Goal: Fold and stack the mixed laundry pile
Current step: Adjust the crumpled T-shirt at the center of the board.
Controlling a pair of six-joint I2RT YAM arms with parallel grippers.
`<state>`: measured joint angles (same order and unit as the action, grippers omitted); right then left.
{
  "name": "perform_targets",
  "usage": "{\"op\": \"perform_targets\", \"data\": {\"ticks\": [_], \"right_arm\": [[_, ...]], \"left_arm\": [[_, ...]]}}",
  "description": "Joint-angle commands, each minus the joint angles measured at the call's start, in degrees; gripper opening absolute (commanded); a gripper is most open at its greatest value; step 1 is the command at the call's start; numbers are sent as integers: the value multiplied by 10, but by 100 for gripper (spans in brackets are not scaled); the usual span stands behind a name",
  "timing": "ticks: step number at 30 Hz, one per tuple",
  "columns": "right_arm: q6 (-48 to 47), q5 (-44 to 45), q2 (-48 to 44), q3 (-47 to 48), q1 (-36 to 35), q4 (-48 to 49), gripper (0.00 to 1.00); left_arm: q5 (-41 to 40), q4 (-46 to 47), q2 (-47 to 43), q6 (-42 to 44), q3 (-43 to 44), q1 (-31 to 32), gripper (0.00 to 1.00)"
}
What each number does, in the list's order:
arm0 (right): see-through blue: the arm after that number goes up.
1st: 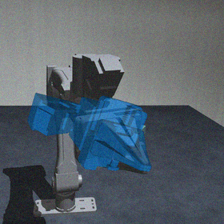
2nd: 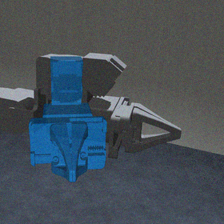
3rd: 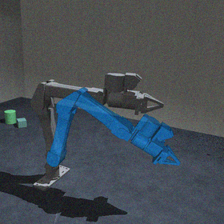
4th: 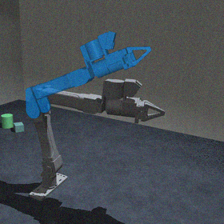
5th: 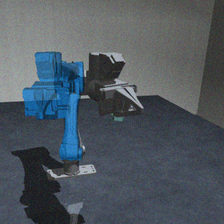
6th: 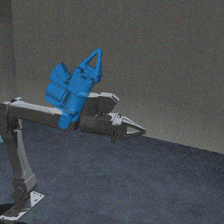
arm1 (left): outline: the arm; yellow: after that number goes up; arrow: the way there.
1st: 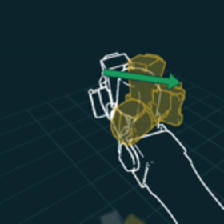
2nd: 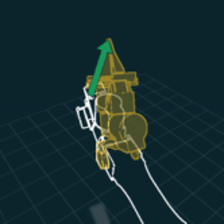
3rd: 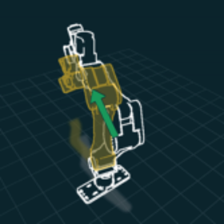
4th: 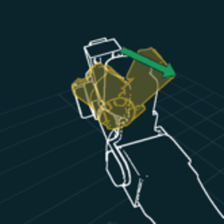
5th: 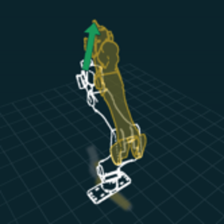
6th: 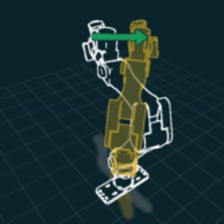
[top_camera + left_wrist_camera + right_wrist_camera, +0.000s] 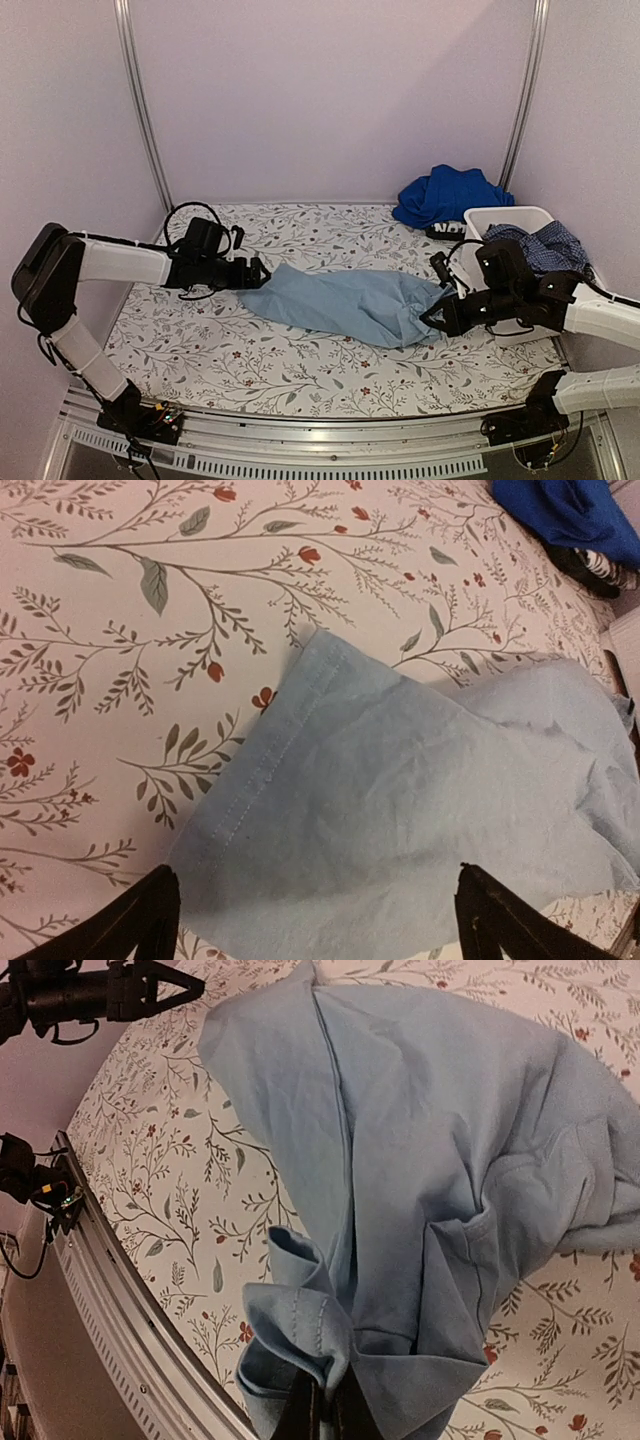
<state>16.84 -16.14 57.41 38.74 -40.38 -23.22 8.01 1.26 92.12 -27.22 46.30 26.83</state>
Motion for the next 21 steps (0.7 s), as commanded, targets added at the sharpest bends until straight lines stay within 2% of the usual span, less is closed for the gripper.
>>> {"op": "perform_targets", "data": {"ticks": [1, 6, 10, 14, 17, 21], "right_arm": [[102, -15, -45, -61, 1, 16, 0], [127, 16, -26, -86, 1, 5, 0], [141, 46, -9, -79, 2, 4, 0], [137, 68, 0, -63, 8, 4, 0], [128, 73, 21, -56, 14, 6, 0], [121, 72, 46, -57, 30, 37, 0]], "left_arm": [[24, -5, 46, 45, 51, 20, 94], [-9, -66, 119, 77, 136, 31, 94], [-8, -118, 177, 89, 183, 40, 83], [21, -113, 170, 91, 153, 44, 72], [19, -134, 159, 91, 138, 48, 57], [1, -137, 136, 82, 108, 49, 27]]}}
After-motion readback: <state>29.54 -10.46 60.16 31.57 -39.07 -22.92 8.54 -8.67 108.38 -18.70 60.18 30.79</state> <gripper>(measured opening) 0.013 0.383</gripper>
